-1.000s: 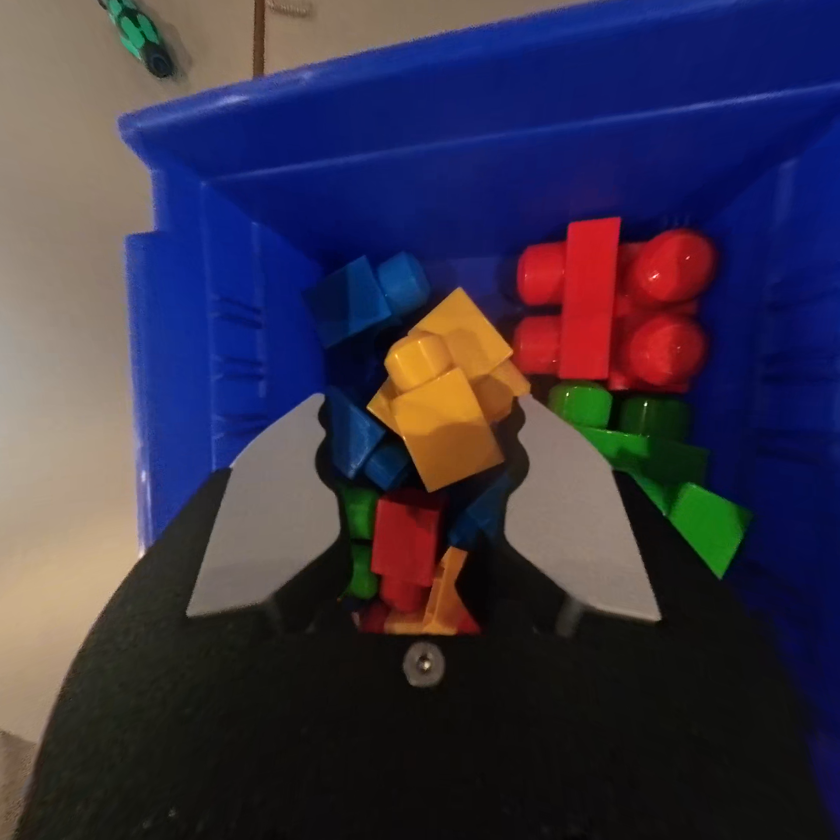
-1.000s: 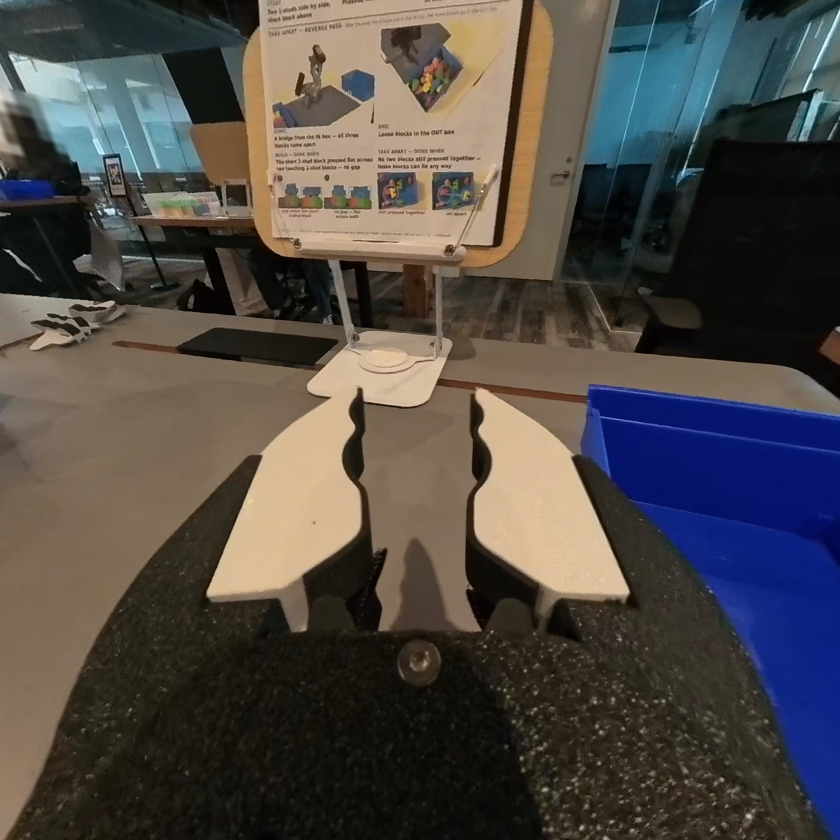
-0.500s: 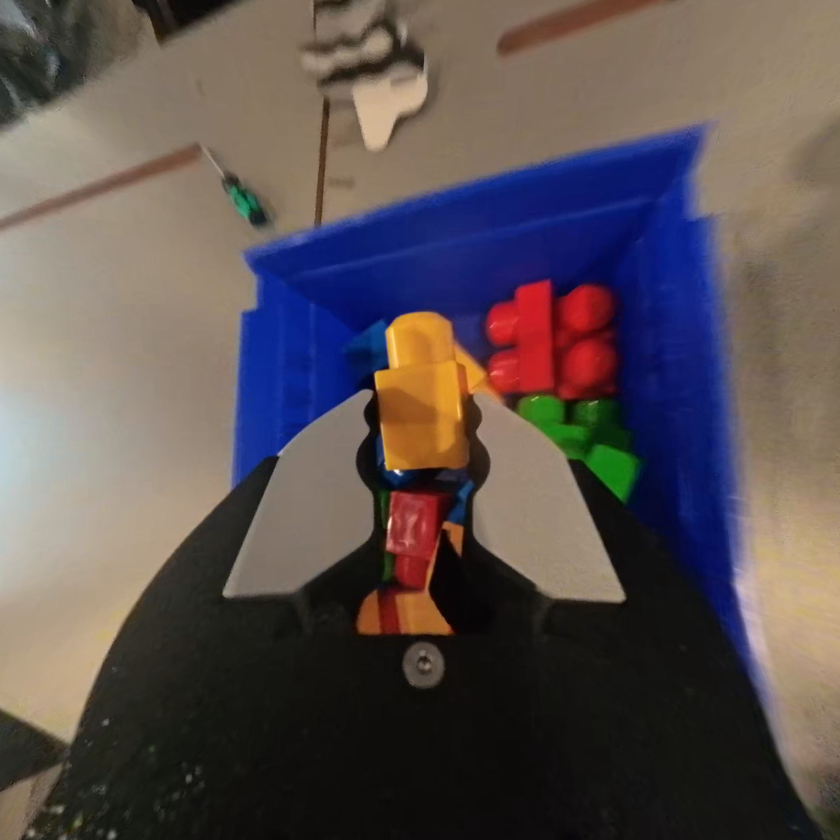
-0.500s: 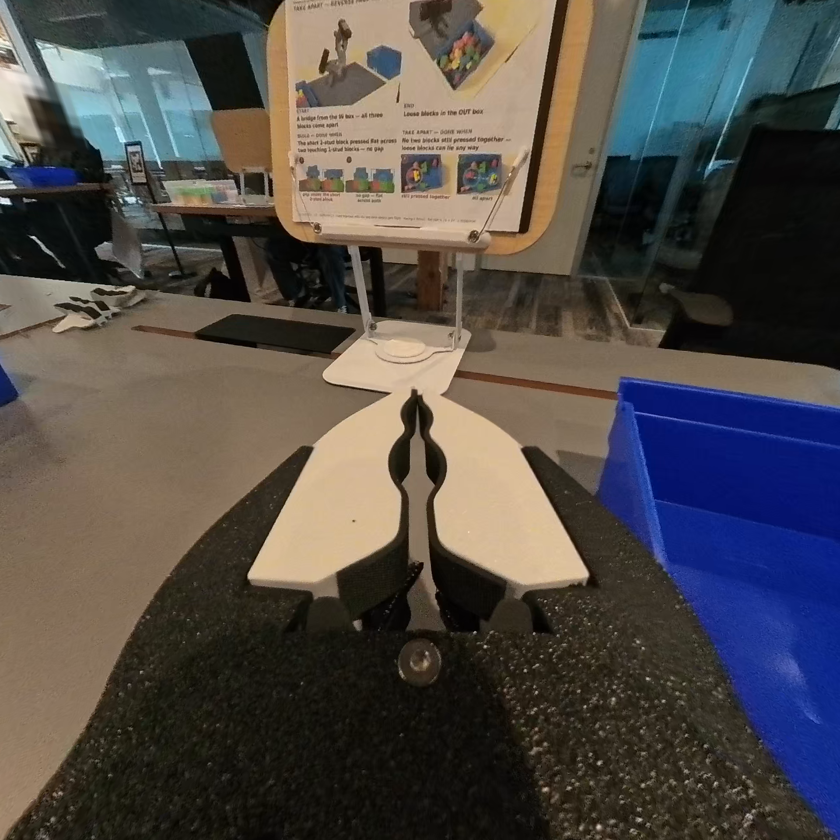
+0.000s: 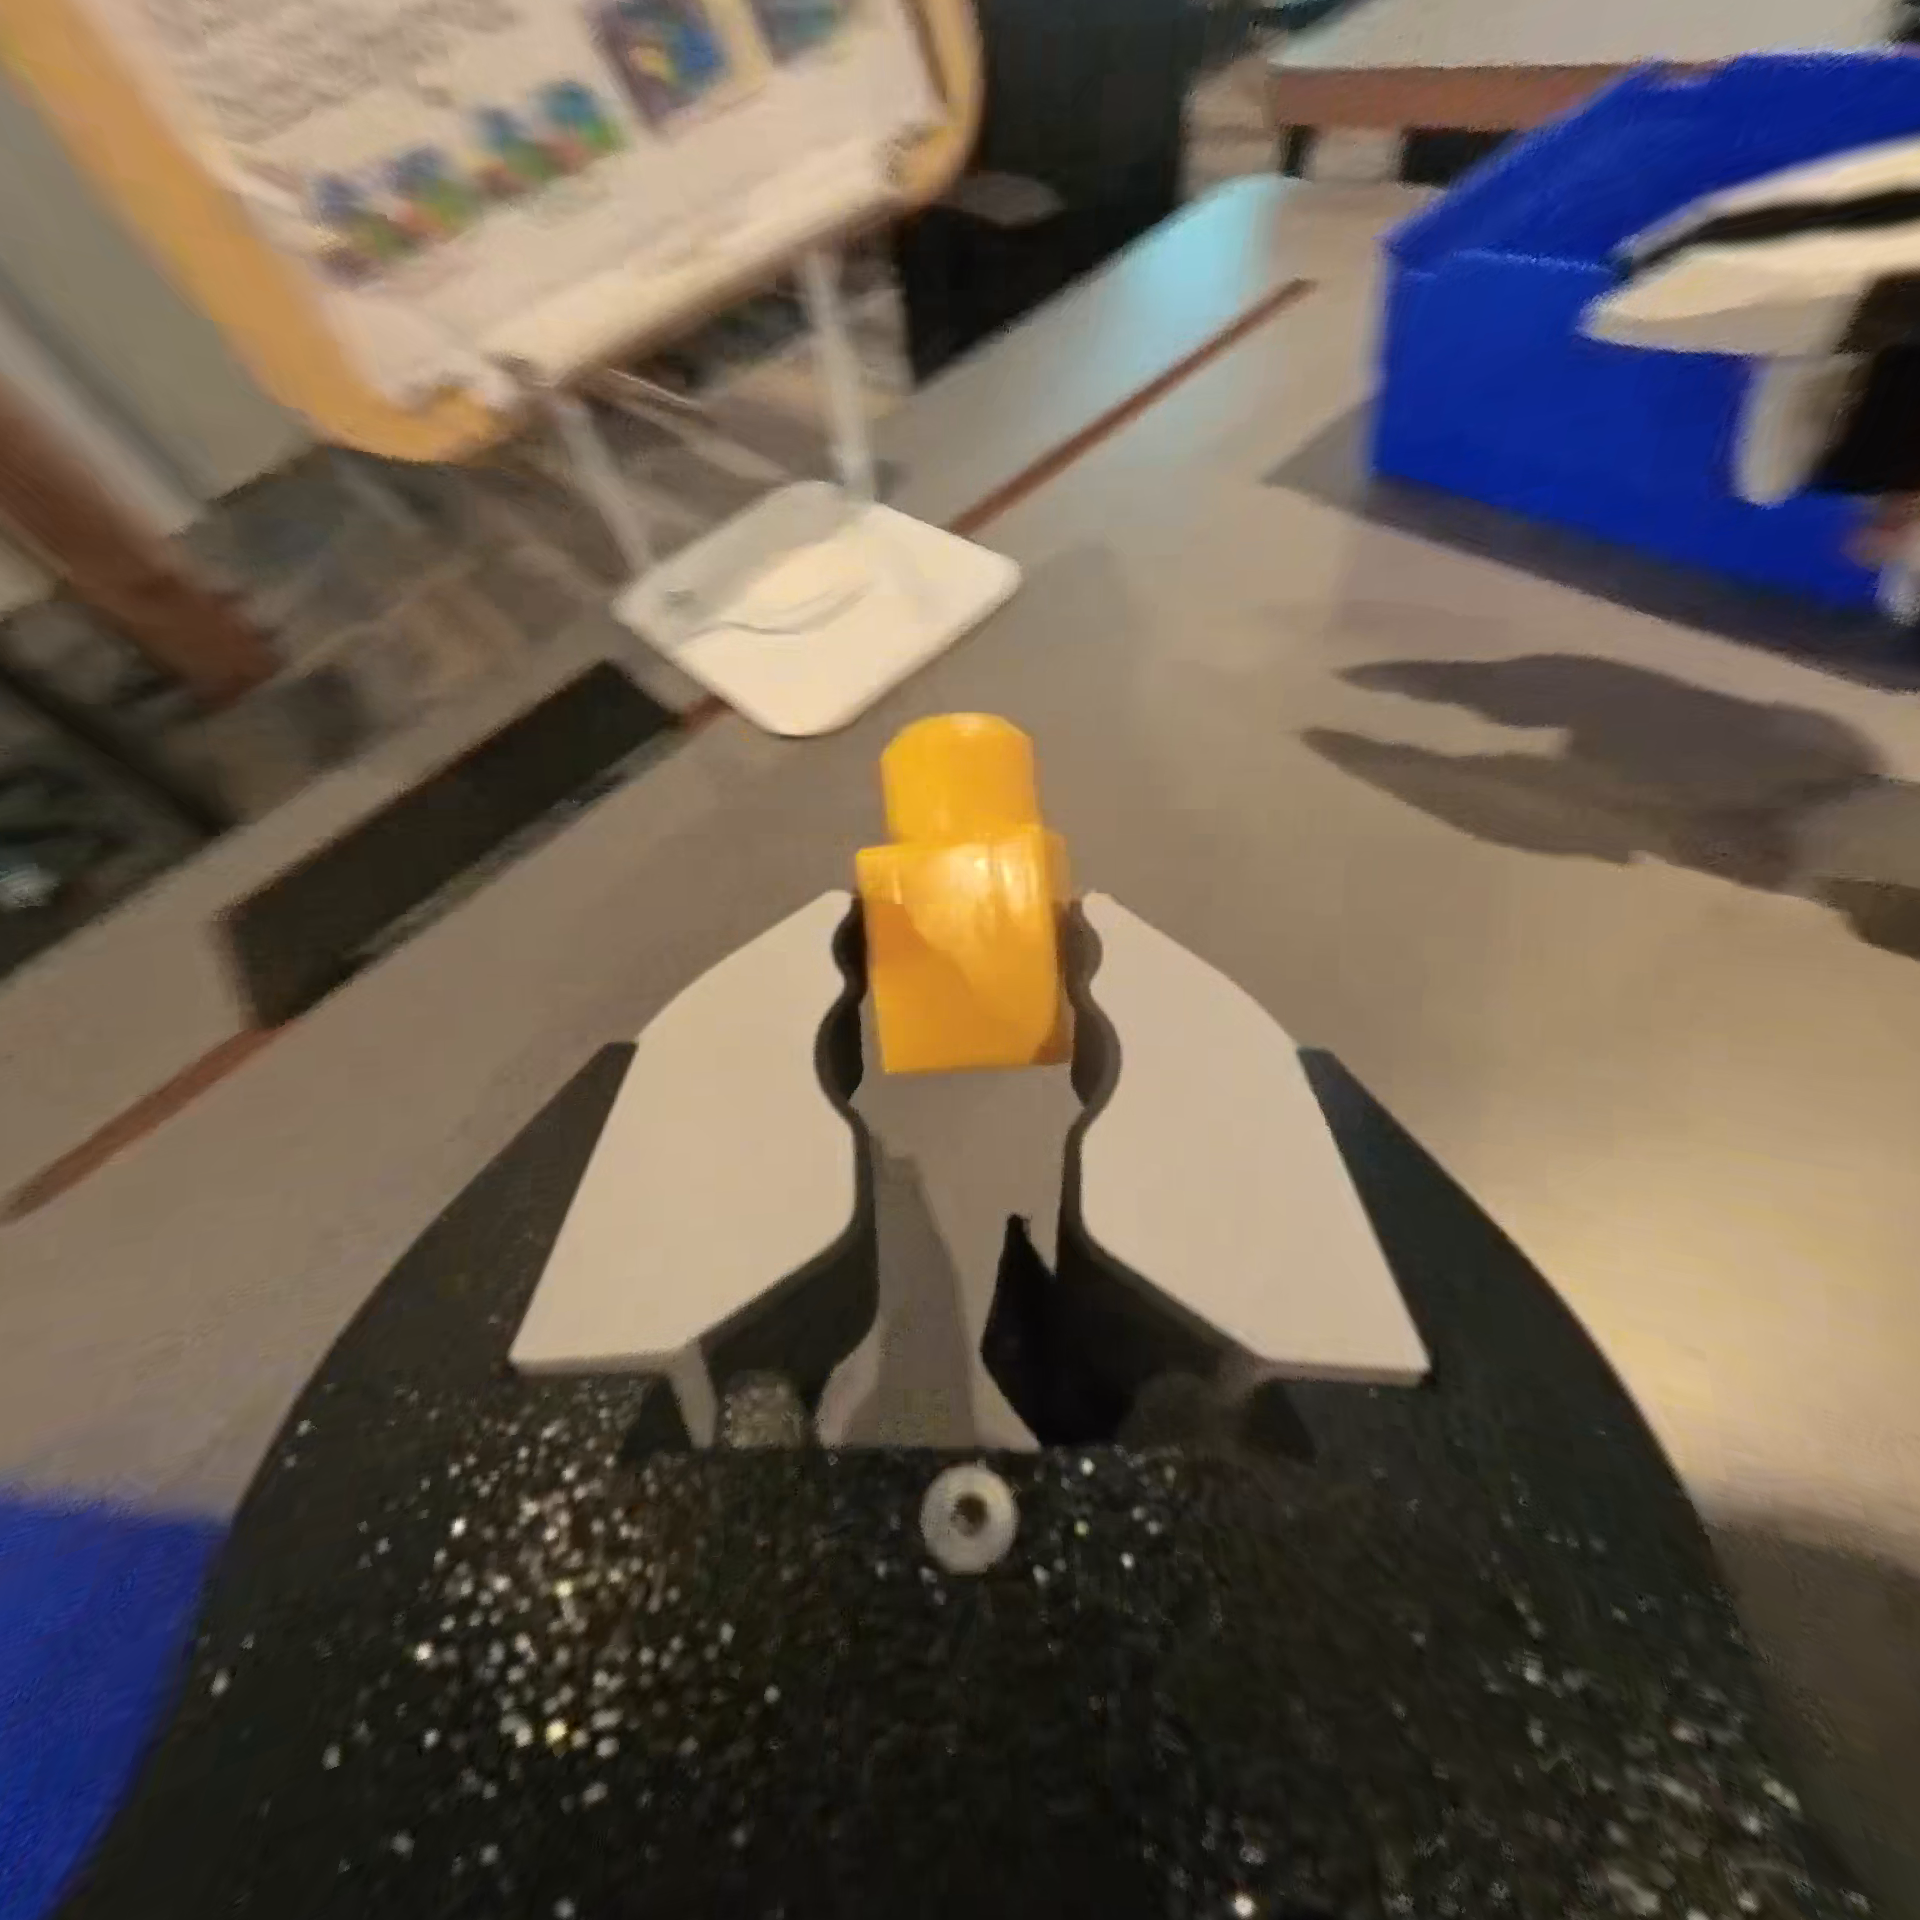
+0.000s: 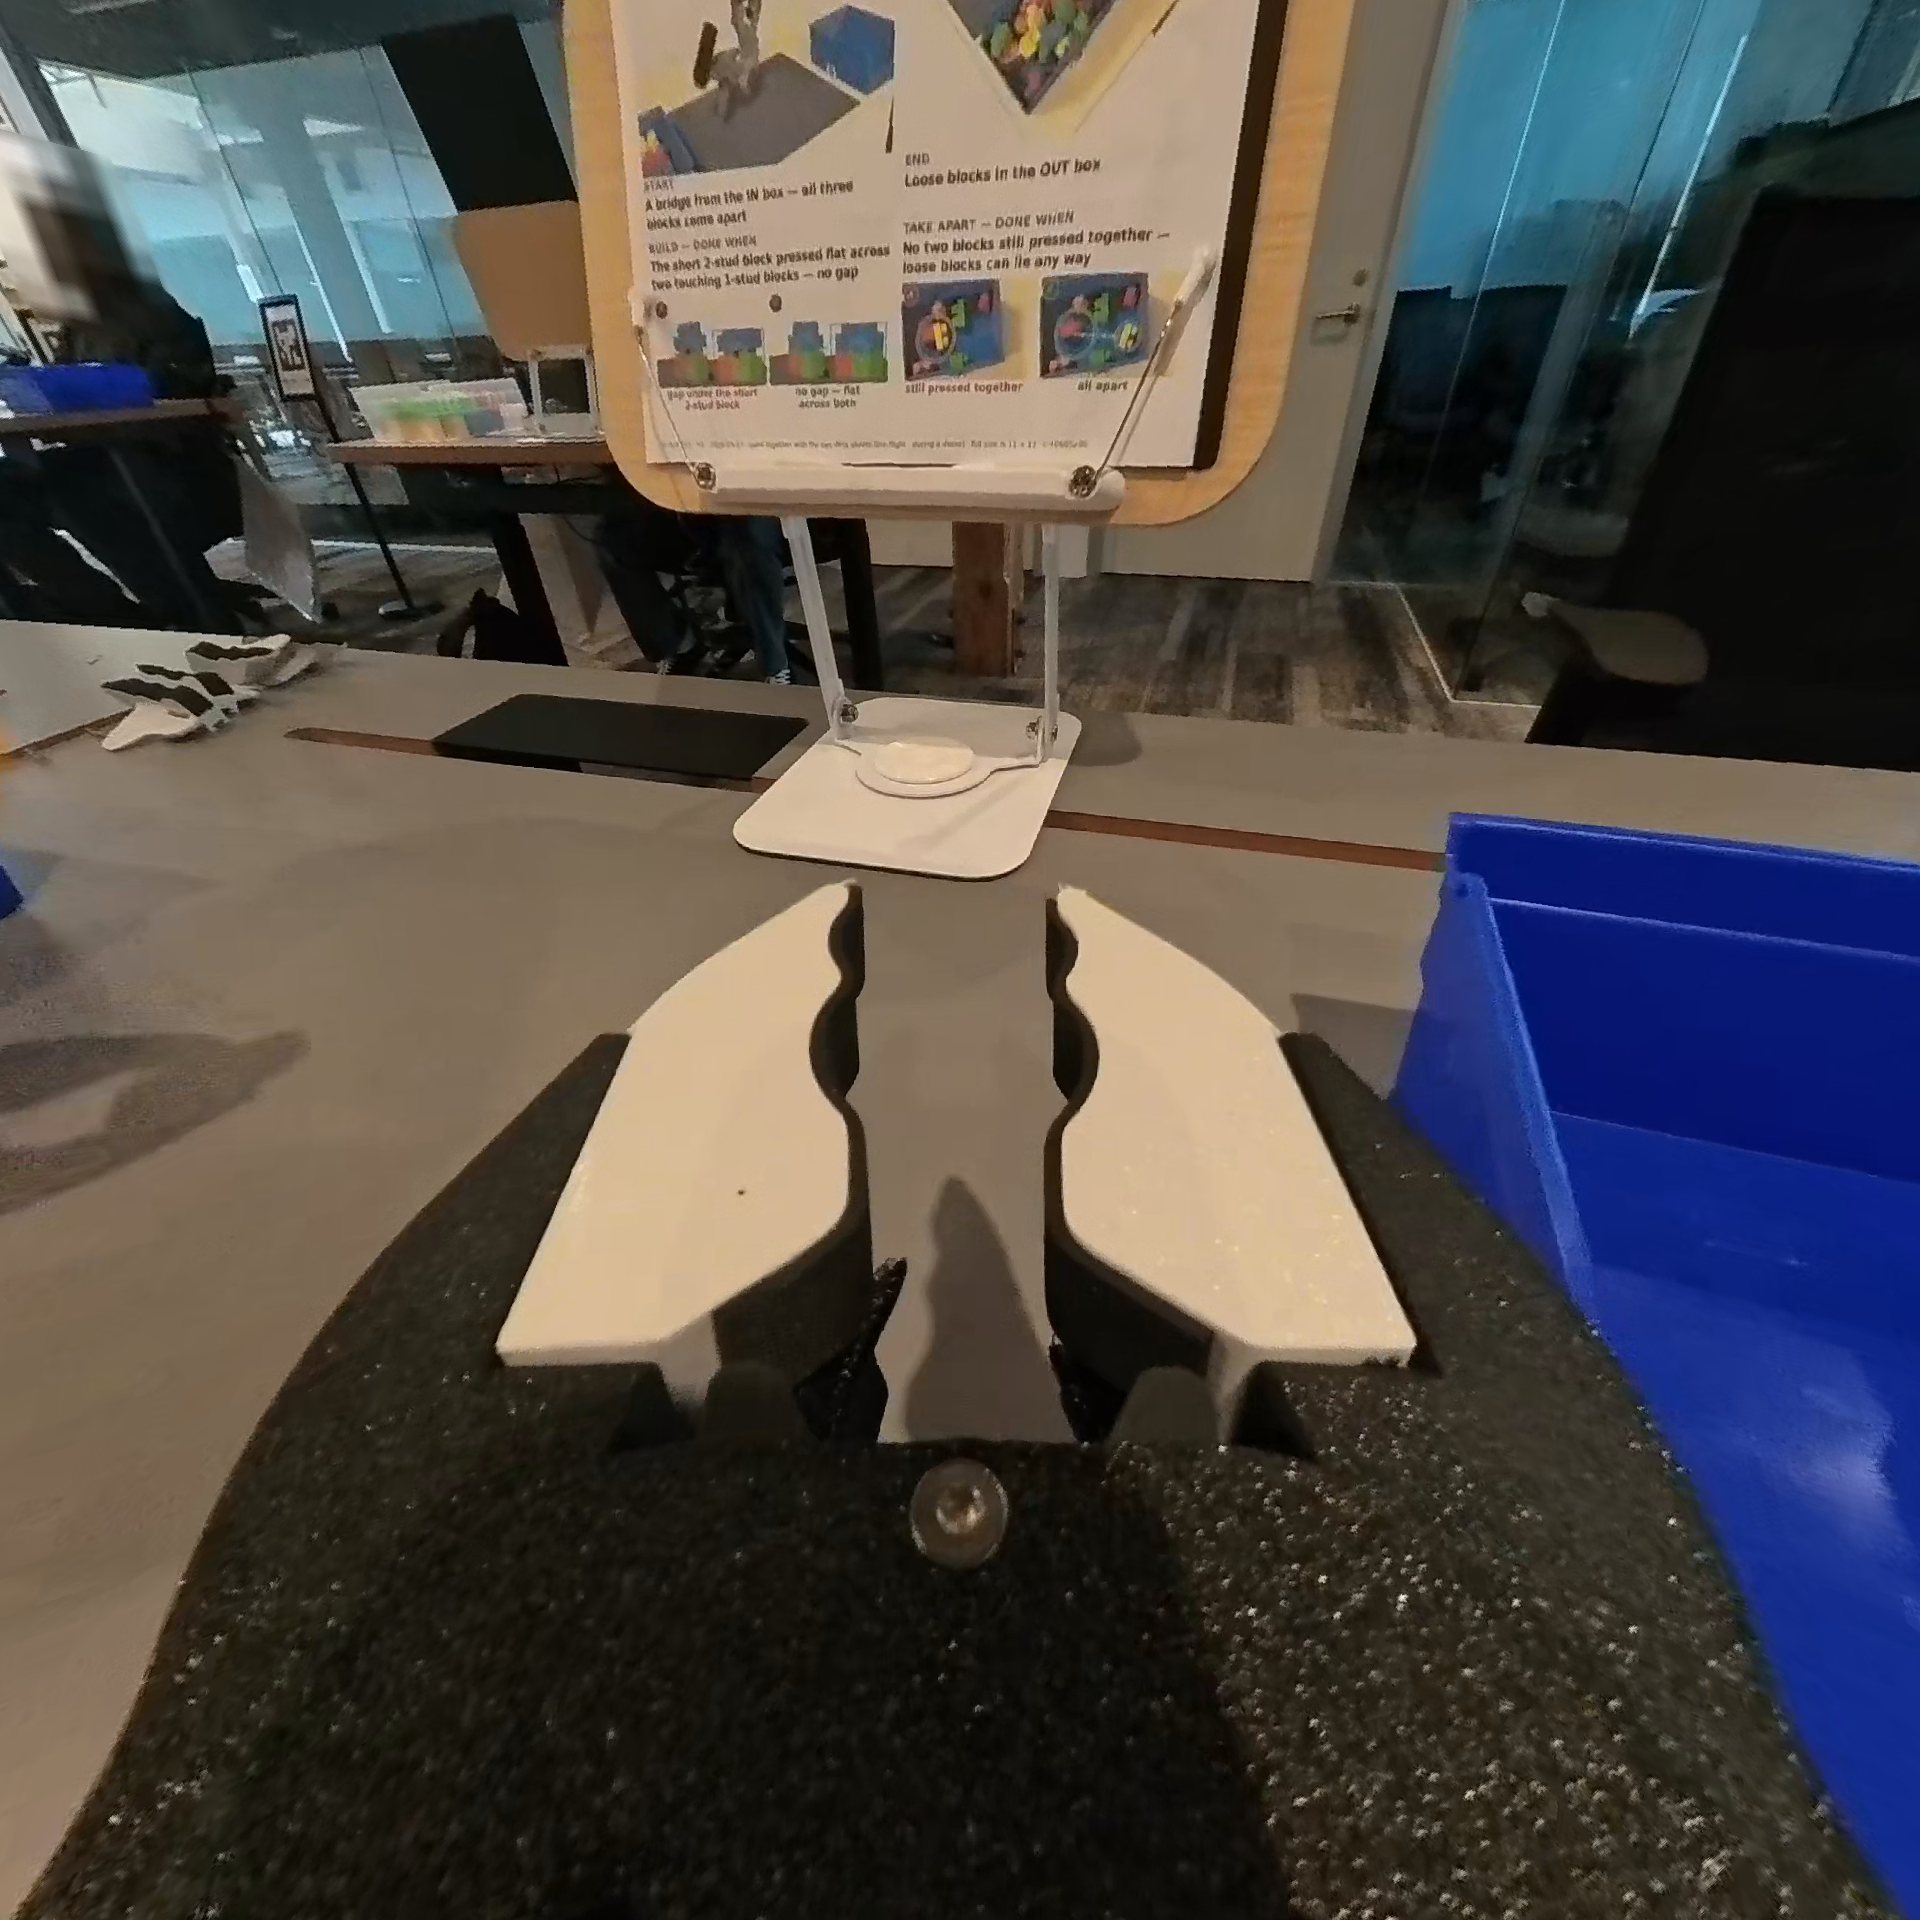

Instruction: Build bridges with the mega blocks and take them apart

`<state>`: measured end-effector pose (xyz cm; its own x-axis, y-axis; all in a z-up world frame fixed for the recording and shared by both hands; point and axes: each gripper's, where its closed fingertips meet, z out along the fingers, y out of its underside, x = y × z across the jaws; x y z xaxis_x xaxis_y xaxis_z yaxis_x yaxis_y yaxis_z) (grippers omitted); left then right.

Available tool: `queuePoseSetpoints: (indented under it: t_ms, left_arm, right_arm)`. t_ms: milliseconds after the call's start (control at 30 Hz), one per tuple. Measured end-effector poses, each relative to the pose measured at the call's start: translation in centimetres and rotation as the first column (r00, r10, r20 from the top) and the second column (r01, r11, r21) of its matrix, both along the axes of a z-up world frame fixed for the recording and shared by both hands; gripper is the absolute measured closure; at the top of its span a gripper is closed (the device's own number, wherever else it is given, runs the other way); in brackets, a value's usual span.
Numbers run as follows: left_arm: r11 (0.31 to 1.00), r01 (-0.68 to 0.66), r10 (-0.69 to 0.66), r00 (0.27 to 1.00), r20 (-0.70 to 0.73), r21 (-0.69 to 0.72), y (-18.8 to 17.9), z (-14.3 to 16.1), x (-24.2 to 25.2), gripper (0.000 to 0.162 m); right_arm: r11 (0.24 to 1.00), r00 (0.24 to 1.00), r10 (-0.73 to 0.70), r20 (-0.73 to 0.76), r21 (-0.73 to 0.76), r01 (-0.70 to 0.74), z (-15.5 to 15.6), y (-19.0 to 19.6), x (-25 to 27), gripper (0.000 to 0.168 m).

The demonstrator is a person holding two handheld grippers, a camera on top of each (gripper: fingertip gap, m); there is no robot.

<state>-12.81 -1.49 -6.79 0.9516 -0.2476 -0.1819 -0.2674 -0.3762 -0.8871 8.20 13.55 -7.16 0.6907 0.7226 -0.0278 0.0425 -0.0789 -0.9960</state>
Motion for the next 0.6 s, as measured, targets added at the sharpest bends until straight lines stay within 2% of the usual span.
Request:
queuePoseSetpoints:
  t_ms: [100, 167, 233, 433, 600]
  left_arm:
    - [0.983, 0.144, -0.137, 0.988, 0.063, -0.112, 2.2, -4.8, 4.3, 0.126]
    - [0.965, 0.199, -0.19, 0.979, 0.069, -0.168, 3.1, -7.0, 6.2, 0.126]
    - [0.941, 0.237, -0.233, 0.971, 0.044, -0.242, 3.7, -8.8, 7.4, 0.126]
    - [0.886, 0.277, -0.299, 0.954, 0.0, -0.371, 4.4, -11.2, 8.6, 0.126]
    - [0.855, 0.283, -0.32, 0.947, -0.012, -0.434, 4.2, -12.5, 8.8, 0.126]
  right_arm:
    - [1.0, 1.0, 0.002, 0.015, -0.004, -0.001, -0.3, 0.0, -0.1, 0.141]
    - [1.0, 1.0, 0.001, 0.022, 0.005, -0.001, -0.4, 0.0, -0.1, 0.15]
    - [1.0, 1.0, -0.002, 0.023, 0.007, 0.002, -0.5, 0.0, -0.1, 0.151]
    - [1.0, 0.999, 0.011, 0.034, -0.004, -0.011, -0.9, -0.1, -0.5, 0.153]
    - [1.0, 0.999, 0.017, 0.047, -0.006, -0.017, -1.2, -0.2, -0.6, 0.163]
